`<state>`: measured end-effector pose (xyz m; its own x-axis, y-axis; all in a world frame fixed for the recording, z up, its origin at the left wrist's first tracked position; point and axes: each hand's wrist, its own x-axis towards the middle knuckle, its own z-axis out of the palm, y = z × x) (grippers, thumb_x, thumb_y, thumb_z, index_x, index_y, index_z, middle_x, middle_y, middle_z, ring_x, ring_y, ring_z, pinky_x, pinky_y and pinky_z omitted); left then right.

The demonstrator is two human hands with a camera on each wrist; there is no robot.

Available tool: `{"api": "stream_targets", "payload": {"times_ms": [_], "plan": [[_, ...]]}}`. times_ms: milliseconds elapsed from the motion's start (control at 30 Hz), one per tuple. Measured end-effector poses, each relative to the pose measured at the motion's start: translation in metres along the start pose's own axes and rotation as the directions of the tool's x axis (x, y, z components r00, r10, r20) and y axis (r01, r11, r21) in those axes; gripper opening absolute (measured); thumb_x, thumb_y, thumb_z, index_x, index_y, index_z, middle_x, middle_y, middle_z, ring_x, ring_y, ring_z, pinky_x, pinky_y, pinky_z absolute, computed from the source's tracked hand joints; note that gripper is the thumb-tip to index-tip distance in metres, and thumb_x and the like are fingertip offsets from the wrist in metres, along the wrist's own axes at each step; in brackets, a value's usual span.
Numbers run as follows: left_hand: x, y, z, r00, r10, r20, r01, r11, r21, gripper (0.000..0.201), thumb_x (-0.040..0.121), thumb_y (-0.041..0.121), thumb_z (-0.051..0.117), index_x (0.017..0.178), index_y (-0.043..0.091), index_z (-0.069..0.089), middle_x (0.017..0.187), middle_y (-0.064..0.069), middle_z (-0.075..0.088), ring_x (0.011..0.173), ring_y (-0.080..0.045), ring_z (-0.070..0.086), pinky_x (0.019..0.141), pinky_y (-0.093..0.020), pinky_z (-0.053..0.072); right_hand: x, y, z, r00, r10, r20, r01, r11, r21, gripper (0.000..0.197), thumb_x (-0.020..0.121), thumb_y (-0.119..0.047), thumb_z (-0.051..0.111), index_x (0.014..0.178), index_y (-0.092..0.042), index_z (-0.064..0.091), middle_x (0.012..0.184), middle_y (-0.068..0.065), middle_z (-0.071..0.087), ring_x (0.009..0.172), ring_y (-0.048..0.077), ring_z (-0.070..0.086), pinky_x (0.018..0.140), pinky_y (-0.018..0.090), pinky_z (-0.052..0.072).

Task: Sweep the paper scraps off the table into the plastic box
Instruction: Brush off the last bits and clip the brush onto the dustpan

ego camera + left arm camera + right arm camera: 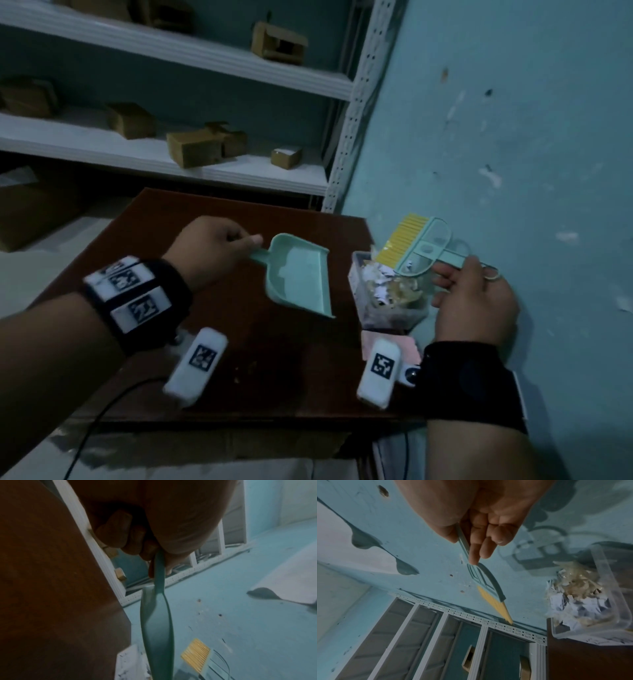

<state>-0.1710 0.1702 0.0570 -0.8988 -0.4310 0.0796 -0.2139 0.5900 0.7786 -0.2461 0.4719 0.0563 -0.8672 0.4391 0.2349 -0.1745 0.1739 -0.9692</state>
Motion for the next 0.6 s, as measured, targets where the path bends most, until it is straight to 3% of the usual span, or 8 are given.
{"api": "stream_targets", "payload": {"times_ms": [33, 100, 200, 267, 367, 467, 533, 600], "plan": [[0.011, 0.015, 0.007, 1.000, 0.026, 0.006, -0.026, 0.999, 0.025, 0.032, 0.096, 0.044, 0.069, 0.079, 0.019, 0.078, 0.070, -0.009, 0.069, 0.058, -0.017, 0.057, 0.050, -0.027, 0.042, 0.001, 0.003, 0.000, 1.000, 0.001, 0.011, -0.001, 1.000, -0.006, 0.036, 0.092, -0.054, 0.044, 0.078, -0.044, 0.076, 0.072, -0.011, 0.077, 0.066, 0.020, 0.074, 0.073, 0.058, 0.061], [0.033, 0.045, 0.027, 0.997, 0.073, 0.026, -0.075, 0.993, 0.087, 0.035, 0.096, 0.045, 0.069, 0.078, 0.016, 0.077, 0.073, -0.011, 0.070, 0.062, -0.020, 0.058, 0.055, -0.030, 0.044, 0.009, 0.007, -0.003, 0.999, 0.015, 0.029, -0.014, 1.000, -0.020, 0.036, 0.093, -0.056, 0.043, 0.081, -0.045, 0.075, 0.074, -0.012, 0.078, 0.067, 0.019, 0.075, 0.069, 0.049, 0.061], [0.056, 0.081, 0.055, 0.989, 0.138, 0.056, -0.146, 0.972, 0.183, 0.035, 0.095, 0.045, 0.069, 0.079, 0.015, 0.077, 0.072, -0.010, 0.069, 0.063, -0.022, 0.061, 0.055, -0.033, 0.046, 0.020, 0.015, 0.005, 0.992, 0.109, 0.060, -0.116, 0.986, 0.120, 0.044, 0.099, -0.040, 0.050, 0.070, -0.020, 0.076, 0.071, -0.001, 0.078, 0.061, 0.018, 0.074, 0.056, 0.034, 0.051], [0.068, 0.098, 0.070, 0.980, 0.182, 0.084, -0.197, 0.953, 0.231, 0.038, 0.095, 0.046, 0.070, 0.080, 0.012, 0.078, 0.076, -0.015, 0.072, 0.070, -0.030, 0.067, 0.057, -0.038, 0.050, 0.025, 0.021, 0.013, 0.979, 0.167, 0.113, -0.185, 0.967, 0.176, 0.044, 0.101, -0.032, 0.053, 0.067, -0.015, 0.074, 0.070, 0.004, 0.078, 0.055, 0.016, 0.069, 0.054, 0.031, 0.048], [0.081, 0.114, 0.085, 0.960, 0.261, 0.101, -0.279, 0.912, 0.300, 0.040, 0.096, 0.045, 0.069, 0.079, 0.009, 0.077, 0.075, -0.016, 0.071, 0.074, -0.033, 0.067, 0.057, -0.033, 0.044, 0.032, 0.034, 0.018, 0.975, 0.153, 0.159, -0.166, 0.984, 0.068, 0.047, 0.103, -0.033, 0.051, 0.066, -0.019, 0.076, 0.068, 0.003, 0.077, 0.058, 0.017, 0.069, 0.060, 0.034, 0.054], [0.087, 0.120, 0.091, 0.946, 0.311, 0.095, -0.323, 0.867, 0.380, 0.042, 0.099, 0.044, 0.064, 0.077, 0.010, 0.074, 0.069, -0.009, 0.066, 0.069, -0.028, 0.063, 0.054, -0.032, 0.040, 0.040, 0.040, 0.010, 0.999, 0.035, 0.031, -0.028, 0.981, -0.192, 0.043, 0.104, -0.039, 0.043, 0.085, -0.013, 0.071, 0.079, 0.005, 0.076, 0.073, 0.026, 0.072, 0.068, 0.032, 0.056], [0.088, 0.121, 0.092, 0.943, 0.326, 0.070, -0.326, 0.857, 0.400, 0.041, 0.100, 0.043, 0.062, 0.072, 0.013, 0.070, 0.064, -0.002, 0.060, 0.061, -0.018, 0.056, 0.051, -0.028, 0.035, 0.039, 0.033, 0.005, 1.000, -0.005, -0.001, 0.005, 0.983, -0.182, 0.041, 0.106, -0.039, 0.042, 0.090, -0.012, 0.069, 0.083, 0.002, 0.077, 0.076, 0.022, 0.073, 0.061, 0.025, 0.050], [0.088, 0.120, 0.093, 0.941, 0.335, 0.053, -0.327, 0.852, 0.409, 0.040, 0.100, 0.043, 0.062, 0.072, 0.015, 0.068, 0.062, 0.002, 0.056, 0.057, -0.012, 0.050, 0.049, -0.027, 0.032, 0.037, 0.027, 0.009, 0.998, 0.031, 0.046, -0.029, 0.998, -0.048, 0.040, 0.106, -0.037, 0.045, 0.087, -0.012, 0.071, 0.076, -0.002, 0.077, 0.069, 0.014, 0.074, 0.055, 0.022, 0.052]]}}
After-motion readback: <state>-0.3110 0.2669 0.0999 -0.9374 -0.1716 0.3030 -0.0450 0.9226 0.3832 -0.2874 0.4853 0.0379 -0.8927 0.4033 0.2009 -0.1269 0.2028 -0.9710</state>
